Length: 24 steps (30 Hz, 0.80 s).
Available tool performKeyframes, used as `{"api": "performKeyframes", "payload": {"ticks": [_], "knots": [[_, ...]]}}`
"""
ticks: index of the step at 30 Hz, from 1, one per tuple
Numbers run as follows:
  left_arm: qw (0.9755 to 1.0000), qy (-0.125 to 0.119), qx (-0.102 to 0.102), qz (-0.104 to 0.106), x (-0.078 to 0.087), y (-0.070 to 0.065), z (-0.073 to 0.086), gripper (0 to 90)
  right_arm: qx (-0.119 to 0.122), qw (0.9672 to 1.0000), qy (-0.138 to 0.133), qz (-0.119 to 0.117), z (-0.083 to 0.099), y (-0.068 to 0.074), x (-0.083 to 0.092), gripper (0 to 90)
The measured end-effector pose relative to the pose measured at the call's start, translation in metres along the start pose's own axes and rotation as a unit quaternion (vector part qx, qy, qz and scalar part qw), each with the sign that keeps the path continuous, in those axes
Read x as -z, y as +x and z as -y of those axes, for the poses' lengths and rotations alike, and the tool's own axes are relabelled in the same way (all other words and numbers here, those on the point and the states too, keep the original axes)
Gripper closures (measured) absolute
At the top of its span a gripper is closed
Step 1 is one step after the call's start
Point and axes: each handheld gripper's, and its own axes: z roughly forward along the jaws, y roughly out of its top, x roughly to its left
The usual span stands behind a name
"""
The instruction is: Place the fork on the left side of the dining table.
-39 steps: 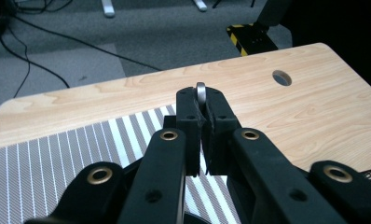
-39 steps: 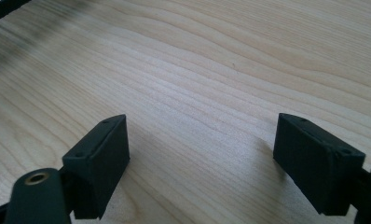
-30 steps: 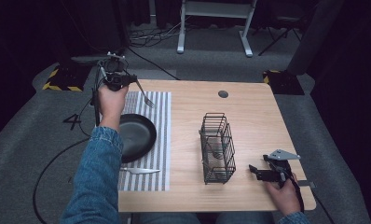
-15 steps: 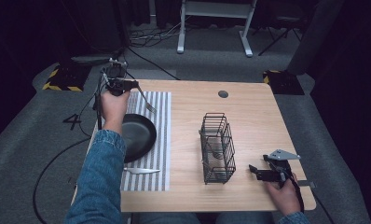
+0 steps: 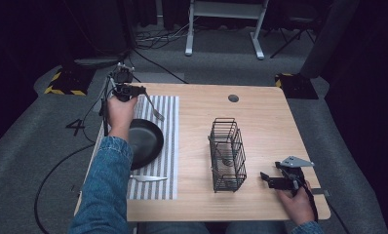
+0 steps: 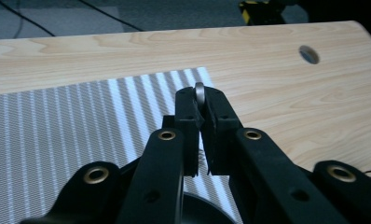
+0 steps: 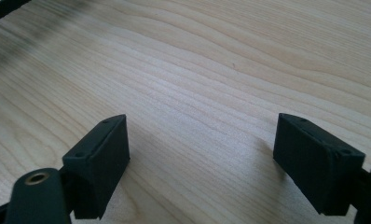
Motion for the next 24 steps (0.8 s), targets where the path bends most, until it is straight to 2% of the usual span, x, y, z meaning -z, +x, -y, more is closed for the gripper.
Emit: {"api": "performKeyframes", "payload": {"ticks": [1,2,5,9,15,24], "knots": [[1.0000,0.000,-0.001,-0.004,0.000,0.001,0.000,79.9,0.000,1.0000,0.000,0.000,0.000,0.000,0.000,18.6],[0.9999,0.004,-0.002,-0.011,0.000,0.003,0.001,79.6,0.000,1.0000,0.000,0.000,0.000,0.000,0.000,18.6],[0.9999,0.004,-0.001,-0.014,0.000,0.006,0.002,75.1,0.000,1.0000,0.000,0.000,0.000,0.000,0.000,18.6],[0.9997,0.006,0.019,-0.012,0.000,0.014,0.005,70.9,0.000,1.0000,0.000,0.000,0.000,0.000,0.000,18.6],[0.9992,0.010,0.036,-0.016,-0.002,0.031,0.010,67.9,0.000,1.0000,0.000,0.000,0.000,0.000,0.000,18.6],[0.9986,0.017,0.044,-0.022,-0.003,0.048,0.018,68.3,-0.001,1.0000,0.000,0.002,0.000,0.000,0.000,19.0]]}}
